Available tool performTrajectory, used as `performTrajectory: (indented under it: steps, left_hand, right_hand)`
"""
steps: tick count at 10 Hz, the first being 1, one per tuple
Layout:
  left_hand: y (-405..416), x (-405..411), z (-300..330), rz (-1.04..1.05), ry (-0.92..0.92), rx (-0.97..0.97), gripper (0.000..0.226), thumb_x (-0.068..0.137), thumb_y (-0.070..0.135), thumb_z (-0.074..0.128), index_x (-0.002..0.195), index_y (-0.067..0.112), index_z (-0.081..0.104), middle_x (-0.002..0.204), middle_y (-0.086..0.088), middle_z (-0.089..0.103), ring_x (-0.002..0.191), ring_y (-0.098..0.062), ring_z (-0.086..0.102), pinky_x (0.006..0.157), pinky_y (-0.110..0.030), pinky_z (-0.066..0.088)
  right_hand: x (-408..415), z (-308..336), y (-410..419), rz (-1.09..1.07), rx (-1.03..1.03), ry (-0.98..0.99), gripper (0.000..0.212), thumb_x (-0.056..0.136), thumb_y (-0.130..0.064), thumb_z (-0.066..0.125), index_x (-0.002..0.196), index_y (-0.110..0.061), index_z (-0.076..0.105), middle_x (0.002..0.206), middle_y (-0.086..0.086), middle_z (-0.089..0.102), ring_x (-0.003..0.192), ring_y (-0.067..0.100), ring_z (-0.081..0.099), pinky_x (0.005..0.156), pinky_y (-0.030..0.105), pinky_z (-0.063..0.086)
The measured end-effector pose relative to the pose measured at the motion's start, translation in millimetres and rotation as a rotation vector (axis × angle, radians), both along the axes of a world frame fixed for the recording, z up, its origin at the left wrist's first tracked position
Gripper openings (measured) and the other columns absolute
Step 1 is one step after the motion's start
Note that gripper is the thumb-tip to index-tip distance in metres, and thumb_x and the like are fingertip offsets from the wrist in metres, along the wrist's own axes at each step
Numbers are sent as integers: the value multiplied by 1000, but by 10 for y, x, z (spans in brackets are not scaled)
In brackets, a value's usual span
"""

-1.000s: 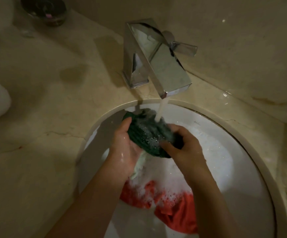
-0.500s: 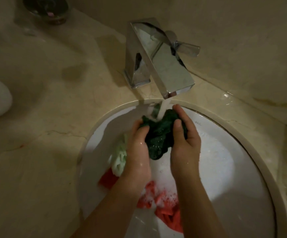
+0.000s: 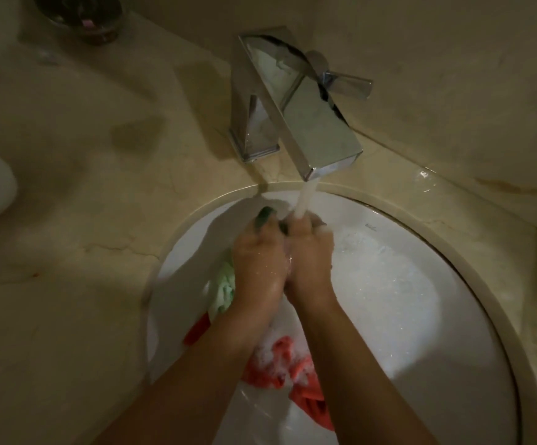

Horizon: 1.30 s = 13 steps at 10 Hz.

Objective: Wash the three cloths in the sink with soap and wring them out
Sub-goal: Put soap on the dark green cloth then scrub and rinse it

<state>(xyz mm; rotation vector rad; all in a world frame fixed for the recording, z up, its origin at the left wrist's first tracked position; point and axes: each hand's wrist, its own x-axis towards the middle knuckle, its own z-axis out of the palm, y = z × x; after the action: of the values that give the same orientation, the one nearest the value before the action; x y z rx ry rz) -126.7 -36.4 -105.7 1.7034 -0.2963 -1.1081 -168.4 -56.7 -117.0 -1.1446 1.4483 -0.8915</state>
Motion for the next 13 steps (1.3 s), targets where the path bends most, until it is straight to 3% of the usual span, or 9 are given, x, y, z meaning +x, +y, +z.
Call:
performTrajectory:
  steps: [2, 4, 5, 6, 7, 8, 9, 11, 13]
  left_hand:
    - [142, 54, 12, 9, 544, 35, 20, 100, 29, 48, 107, 18, 63, 95, -10, 67, 81, -24, 64, 65, -34, 53]
    - [237, 383, 54, -127, 753, -160, 50, 91, 41, 43, 129, 12, 59, 98, -10, 72, 88, -27, 69, 86, -47, 48]
    - [265, 333, 34, -191, 649, -161, 57, 81, 52, 58, 126, 18, 62, 118, -10, 69, 108, -28, 67, 92, -45, 51]
    - [311, 256, -25, -147, 640, -170, 57, 77, 41, 73, 128, 17, 60, 121, -12, 68, 110, -28, 66, 89, -43, 53]
    - [305, 227, -87, -70, 556, -155, 61, 69, 46, 78, 123, 21, 64, 116, -7, 70, 107, -27, 67, 91, -45, 54]
    - [266, 135, -86, -25, 451, -105, 57, 60, 62, 75, 104, 27, 73, 105, -3, 74, 102, -26, 69, 90, -46, 54]
    - [172, 12, -82, 96, 337, -105, 30, 85, 45, 64, 92, 17, 73, 90, -6, 74, 91, -23, 71, 75, -33, 54]
    - [127, -136, -95, -4, -339, -252, 50, 77, 66, 58, 99, 21, 62, 88, 10, 64, 83, -1, 63, 71, -11, 49]
    - [-42, -116, -243, 12, -407, -124, 35, 86, 65, 52, 89, 32, 63, 78, 14, 66, 71, 1, 63, 70, -24, 56]
  right_hand:
    - [-219, 104, -32, -196, 262, -124, 33, 100, -29, 46, 75, -13, 60, 77, 6, 58, 75, 20, 60, 68, 34, 53]
    - [-451, 243, 196, -3, -146, 150, 29, 90, -31, 40, 115, -38, 52, 115, -23, 49, 117, 7, 48, 94, 19, 42]
    - [-443, 243, 445, 243, -310, 272, 59, 83, -19, 44, 140, -31, 37, 130, -21, 43, 125, 2, 42, 104, 14, 37]
    - [-429, 273, 576, 322, -369, -55, 58, 81, -1, 40, 136, -18, 48, 130, -2, 61, 114, 12, 61, 98, 26, 49]
    - [-473, 199, 474, -68, -314, -192, 44, 81, 3, 39, 114, -20, 58, 105, -2, 68, 86, 12, 67, 79, 30, 53]
    - [-414, 134, 380, -43, -76, -34, 37, 83, -36, 49, 119, -38, 54, 119, -16, 57, 102, -2, 57, 81, 20, 53]
    - [-192, 56, 370, 61, 41, -49, 36, 83, -48, 51, 112, -30, 63, 110, -10, 64, 105, 9, 61, 92, 37, 54]
    - [-140, -7, 93, 22, 177, -196, 31, 97, -35, 52, 103, -5, 58, 93, 11, 66, 81, 20, 69, 69, 31, 58]
    - [-71, 0, 11, -50, 247, -251, 24, 102, -34, 44, 88, -22, 61, 80, -2, 67, 62, 0, 65, 53, 15, 51]
